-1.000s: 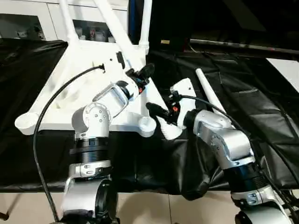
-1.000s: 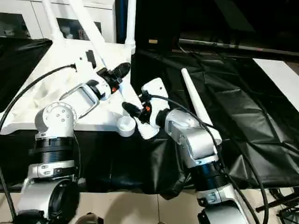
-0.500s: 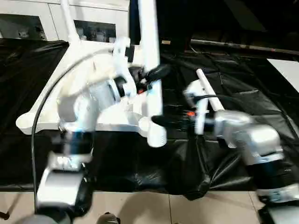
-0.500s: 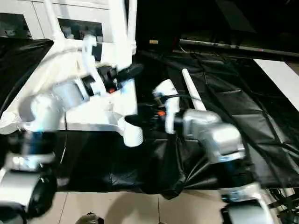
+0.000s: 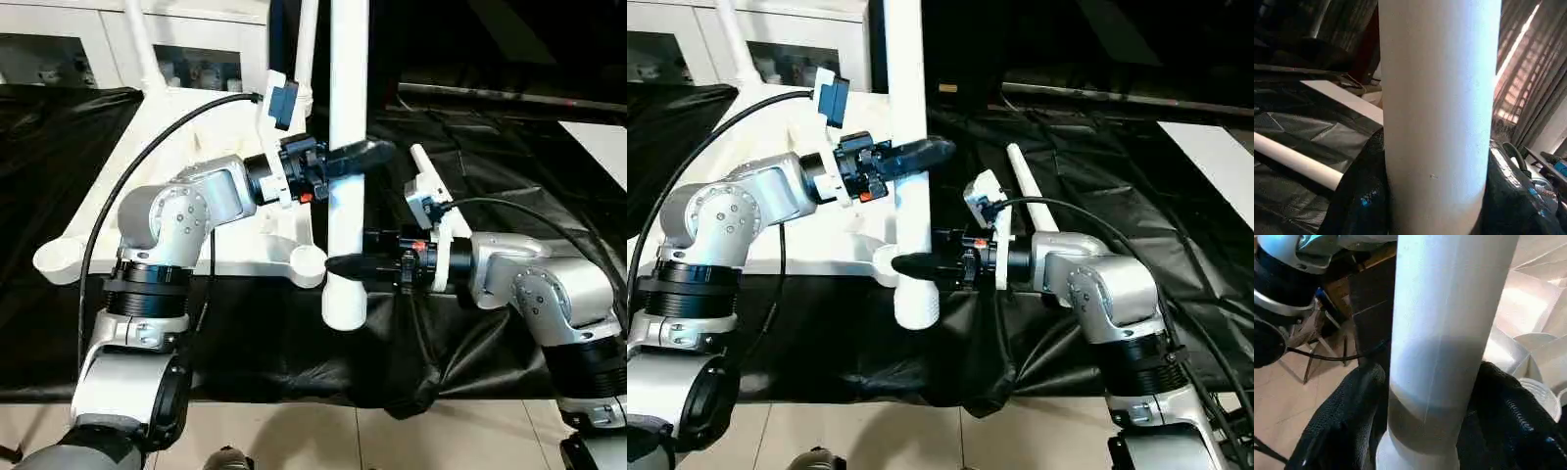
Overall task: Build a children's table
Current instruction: Pick table leg
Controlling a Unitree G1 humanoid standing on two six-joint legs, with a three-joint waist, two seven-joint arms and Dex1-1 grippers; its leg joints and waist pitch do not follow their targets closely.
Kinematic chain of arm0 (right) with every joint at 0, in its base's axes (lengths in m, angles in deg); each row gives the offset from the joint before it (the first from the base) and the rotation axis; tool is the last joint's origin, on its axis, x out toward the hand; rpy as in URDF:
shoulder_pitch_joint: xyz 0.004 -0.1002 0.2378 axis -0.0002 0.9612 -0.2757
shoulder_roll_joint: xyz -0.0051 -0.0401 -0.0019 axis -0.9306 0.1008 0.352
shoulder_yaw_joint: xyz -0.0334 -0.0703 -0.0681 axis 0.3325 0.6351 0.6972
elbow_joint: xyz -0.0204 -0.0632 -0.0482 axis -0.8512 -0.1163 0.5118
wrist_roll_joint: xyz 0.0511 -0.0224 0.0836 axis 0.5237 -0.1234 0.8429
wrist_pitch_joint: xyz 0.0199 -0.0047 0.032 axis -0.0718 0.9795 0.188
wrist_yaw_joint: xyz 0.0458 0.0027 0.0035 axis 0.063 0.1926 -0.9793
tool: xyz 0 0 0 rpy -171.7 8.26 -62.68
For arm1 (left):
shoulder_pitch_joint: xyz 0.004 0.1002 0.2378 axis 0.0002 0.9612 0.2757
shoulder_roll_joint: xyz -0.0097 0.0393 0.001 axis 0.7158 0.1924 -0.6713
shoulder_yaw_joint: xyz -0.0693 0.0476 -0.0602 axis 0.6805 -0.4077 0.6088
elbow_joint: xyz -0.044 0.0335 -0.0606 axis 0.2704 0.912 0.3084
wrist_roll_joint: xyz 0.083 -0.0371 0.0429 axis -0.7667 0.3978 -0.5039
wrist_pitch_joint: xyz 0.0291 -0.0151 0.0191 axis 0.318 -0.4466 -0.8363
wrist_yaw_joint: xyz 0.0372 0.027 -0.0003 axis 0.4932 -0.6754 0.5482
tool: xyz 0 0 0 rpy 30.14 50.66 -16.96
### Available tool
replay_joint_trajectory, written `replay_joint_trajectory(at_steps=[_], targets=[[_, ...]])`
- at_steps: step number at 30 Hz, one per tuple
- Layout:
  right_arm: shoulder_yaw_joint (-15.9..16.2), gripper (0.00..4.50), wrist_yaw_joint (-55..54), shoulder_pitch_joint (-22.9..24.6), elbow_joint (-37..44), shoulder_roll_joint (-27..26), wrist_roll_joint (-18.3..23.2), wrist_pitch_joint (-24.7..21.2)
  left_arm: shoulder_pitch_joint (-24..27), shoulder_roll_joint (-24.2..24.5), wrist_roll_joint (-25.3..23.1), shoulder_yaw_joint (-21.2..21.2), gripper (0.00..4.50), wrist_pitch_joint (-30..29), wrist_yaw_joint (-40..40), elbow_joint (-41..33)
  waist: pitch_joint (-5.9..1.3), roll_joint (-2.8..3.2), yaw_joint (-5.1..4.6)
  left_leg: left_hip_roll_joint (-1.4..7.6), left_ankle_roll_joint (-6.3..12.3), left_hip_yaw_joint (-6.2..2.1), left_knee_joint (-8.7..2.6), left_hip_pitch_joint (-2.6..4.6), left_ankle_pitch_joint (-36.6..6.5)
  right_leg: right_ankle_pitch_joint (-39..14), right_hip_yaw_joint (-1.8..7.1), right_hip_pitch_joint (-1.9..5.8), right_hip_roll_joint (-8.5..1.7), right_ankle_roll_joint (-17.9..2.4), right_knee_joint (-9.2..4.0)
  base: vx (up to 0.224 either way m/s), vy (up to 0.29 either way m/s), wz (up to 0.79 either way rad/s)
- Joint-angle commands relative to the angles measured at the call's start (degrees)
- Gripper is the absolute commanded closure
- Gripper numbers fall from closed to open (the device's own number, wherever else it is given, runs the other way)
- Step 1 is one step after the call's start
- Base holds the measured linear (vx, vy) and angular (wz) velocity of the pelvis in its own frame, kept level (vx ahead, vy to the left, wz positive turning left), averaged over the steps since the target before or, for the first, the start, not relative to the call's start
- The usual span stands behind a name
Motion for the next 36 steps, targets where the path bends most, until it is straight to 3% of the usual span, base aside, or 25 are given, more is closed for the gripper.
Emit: replay_joint_trajectory(at_steps=[1,8,28,36], targets=[[0.6,1.50,1.0,0.1,-0.3,1.0,0.1,-0.4,-1.4,0.2,0.7,-0.8,2.70,0.0,-0.6,-1.7,-4.68,0.74,0.19,1.35,-1.03,-0.34,-3.50,1.06,-7.5,-3.1,2.78,3.78,-4.45,-11.8,-4.04,0.000,0.000,0.00],[2.3,1.50,1.3,-0.5,-1.7,0.7,-1.0,0.4,-1.6,0.1,0.3,-1.3,2.70,0.6,-1.4,-1.7,-4.69,0.45,0.59,1.41,-1.16,-0.29,-3.50,1.09,-7.1,-4.0,2.79,3.68,-4.52,-11.4,-4.01,0.000,0.000,0.00],[2.9,1.50,0.6,-1.1,-4.0,-1.2,-1.6,2.0,-2.4,-1.5,0.3,-1.8,2.70,1.6,-2.1,-0.6,-4.79,0.81,0.56,1.35,-1.15,-0.34,-3.44,1.04,-7.0,-2.8,2.75,3.75,-4.42,-11.6,-3.92,0.000,0.000,0.00],[3.0,2.30,0.2,-1.0,-4.8,-1.7,-1.9,2.4,-2.8,-1.9,0.1,-1.6,2.70,2.4,-2.3,0.4,-4.79,0.69,0.58,1.30,-1.01,-0.32,-3.38,1.03,-7.0,-2.6,2.77,3.81,-4.42,-11.8,-3.91,0.000,0.000,0.00]])
